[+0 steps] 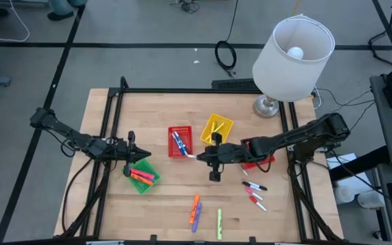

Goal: Pick & Place Markers
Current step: Put the green marker pen into the left red bin

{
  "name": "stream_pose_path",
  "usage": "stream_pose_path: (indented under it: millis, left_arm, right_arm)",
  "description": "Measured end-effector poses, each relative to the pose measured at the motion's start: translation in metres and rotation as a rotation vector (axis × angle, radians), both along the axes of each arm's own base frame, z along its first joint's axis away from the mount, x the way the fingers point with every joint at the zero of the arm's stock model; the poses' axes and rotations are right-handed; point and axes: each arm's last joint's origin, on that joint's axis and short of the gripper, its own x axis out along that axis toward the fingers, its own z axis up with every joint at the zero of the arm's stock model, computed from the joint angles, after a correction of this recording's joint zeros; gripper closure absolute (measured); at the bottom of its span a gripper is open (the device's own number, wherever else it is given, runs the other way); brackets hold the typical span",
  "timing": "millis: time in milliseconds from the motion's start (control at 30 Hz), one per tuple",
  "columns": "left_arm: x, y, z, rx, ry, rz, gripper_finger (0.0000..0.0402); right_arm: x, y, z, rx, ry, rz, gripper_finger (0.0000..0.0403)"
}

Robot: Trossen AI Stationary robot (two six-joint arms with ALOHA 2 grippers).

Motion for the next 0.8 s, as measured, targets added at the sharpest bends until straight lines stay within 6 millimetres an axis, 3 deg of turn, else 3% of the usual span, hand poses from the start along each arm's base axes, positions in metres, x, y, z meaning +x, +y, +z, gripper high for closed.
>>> stream_pose_path:
  millis: [233,467,800]
  left_arm:
    - [0.0,0.0,0.001,0.008,-0.014,-0.001,0.038]
    - [0.0,0.0,0.006,0.047,-0.06,-0.001,0.038]
    - [0.0,0.0,0.008,0.097,-0.074,-0.001,0.038]
  right_arm:
    - [0.027,-0.012,-0.007,0.213,-0.147,0.096,0.0387]
    - [0.059,-0.04,-0.023,0.383,-0.395,0.039,0.0387]
    - [0.094,-0.079,-0.08,0.381,-0.369,-0.179,0.0388]
